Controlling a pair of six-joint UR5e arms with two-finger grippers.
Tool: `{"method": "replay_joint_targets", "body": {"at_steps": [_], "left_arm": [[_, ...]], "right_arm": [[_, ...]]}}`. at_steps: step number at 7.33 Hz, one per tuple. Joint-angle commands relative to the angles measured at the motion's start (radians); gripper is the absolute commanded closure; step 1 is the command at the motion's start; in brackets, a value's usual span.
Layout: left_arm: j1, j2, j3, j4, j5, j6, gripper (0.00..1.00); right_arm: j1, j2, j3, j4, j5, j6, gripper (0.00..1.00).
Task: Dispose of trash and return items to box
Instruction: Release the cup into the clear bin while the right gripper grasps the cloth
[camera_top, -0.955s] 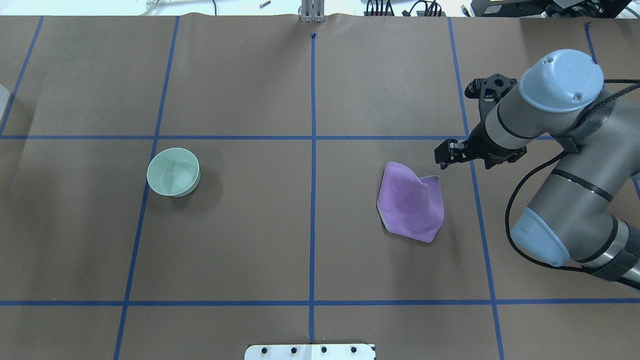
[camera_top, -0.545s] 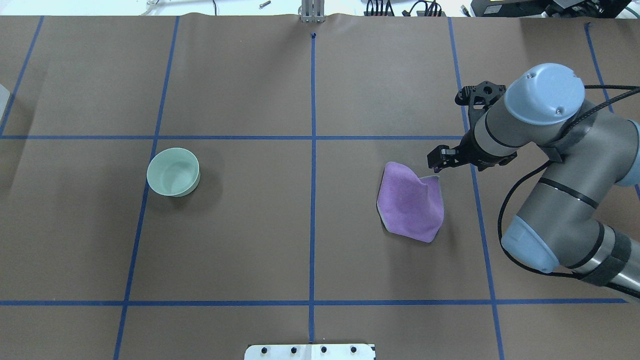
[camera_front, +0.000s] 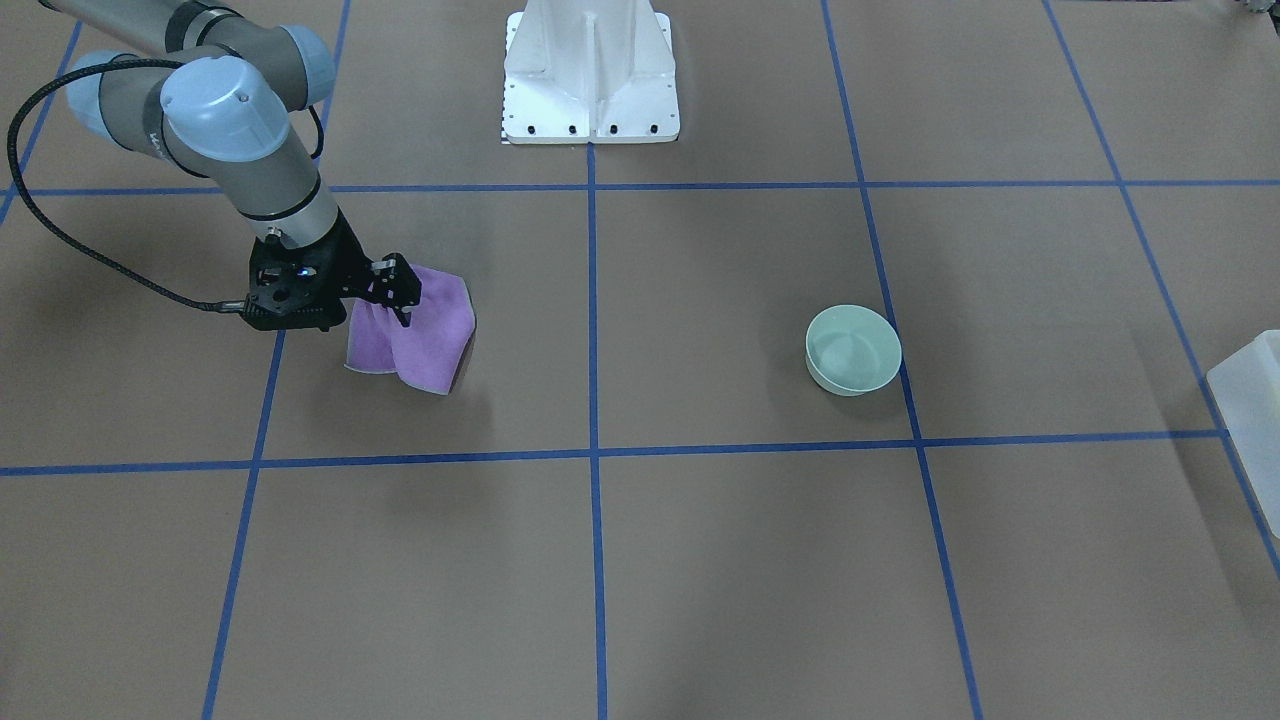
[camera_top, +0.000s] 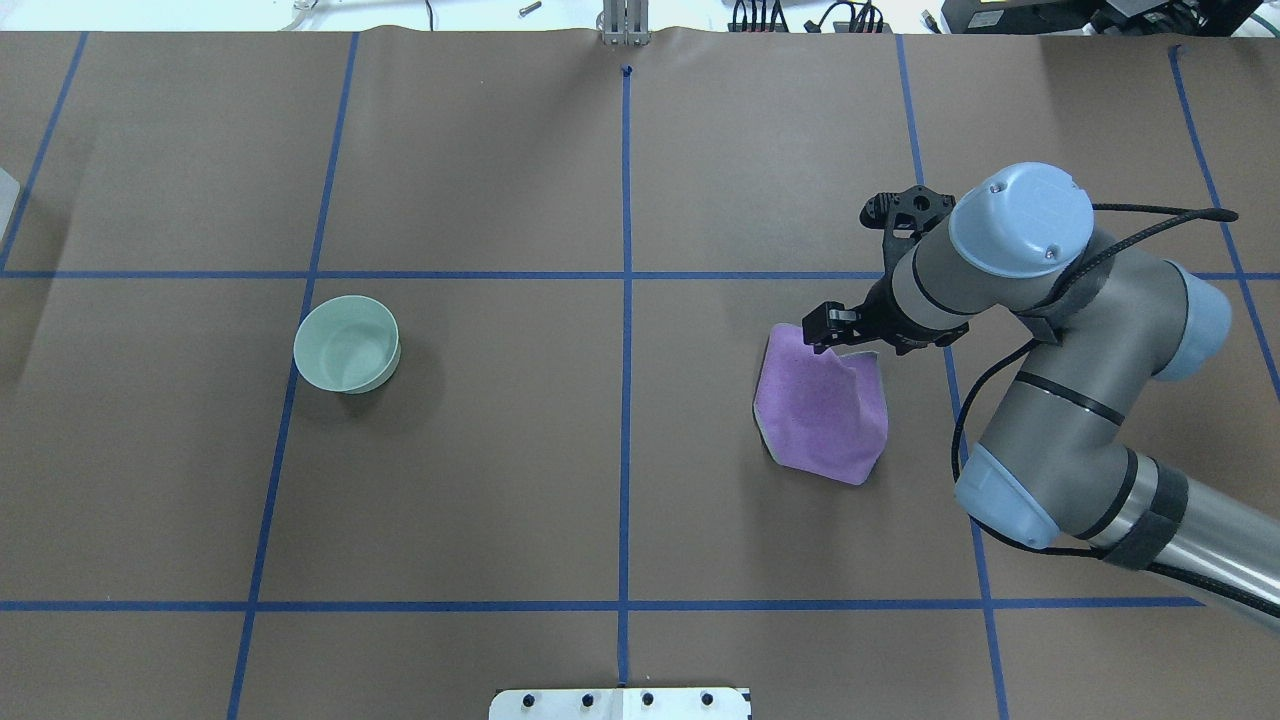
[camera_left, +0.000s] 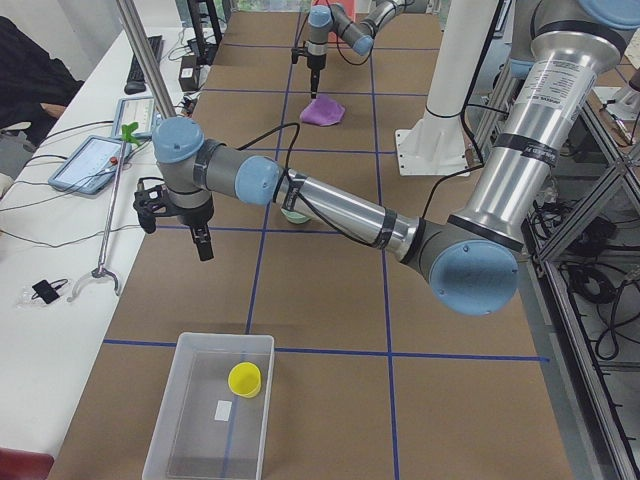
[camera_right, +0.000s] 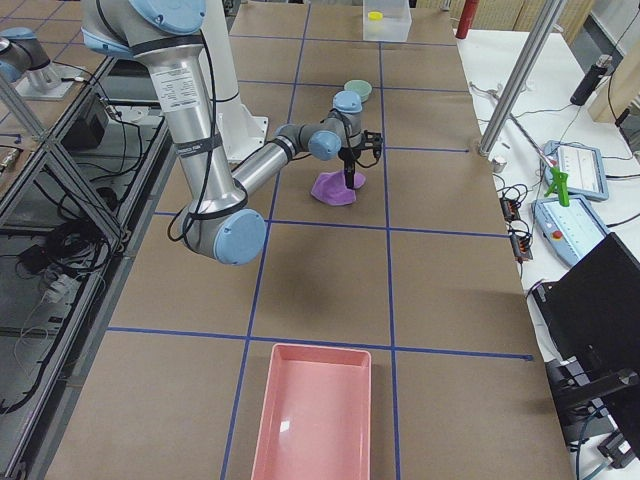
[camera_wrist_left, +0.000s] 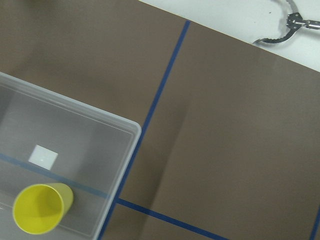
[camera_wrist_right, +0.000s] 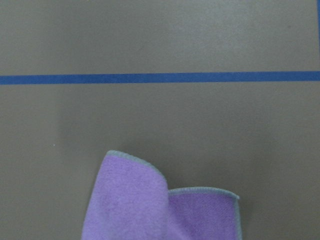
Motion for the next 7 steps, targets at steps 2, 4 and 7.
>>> {"method": "replay_joint_targets", "body": {"at_steps": [2,4,7], "left_arm": [[0.007,0.006,-0.006,-0.004,-0.001,-0.008,0.01],[0.033,0.004,-0.015,-0.004,-0.001,-0.024,0.02],[0.174,0.006,-0.019,-0.153,0.005,-0.239,0.02]], "right_arm": [[-0.079,0.033,-0.067,0.01,-0.005,0.056,0.0],[-0.083,0.031,-0.069,0.01,-0.005,0.047,0.74],[-0.01,0.033,-0.046,-0.003,0.015,0.044,1.0]]}}
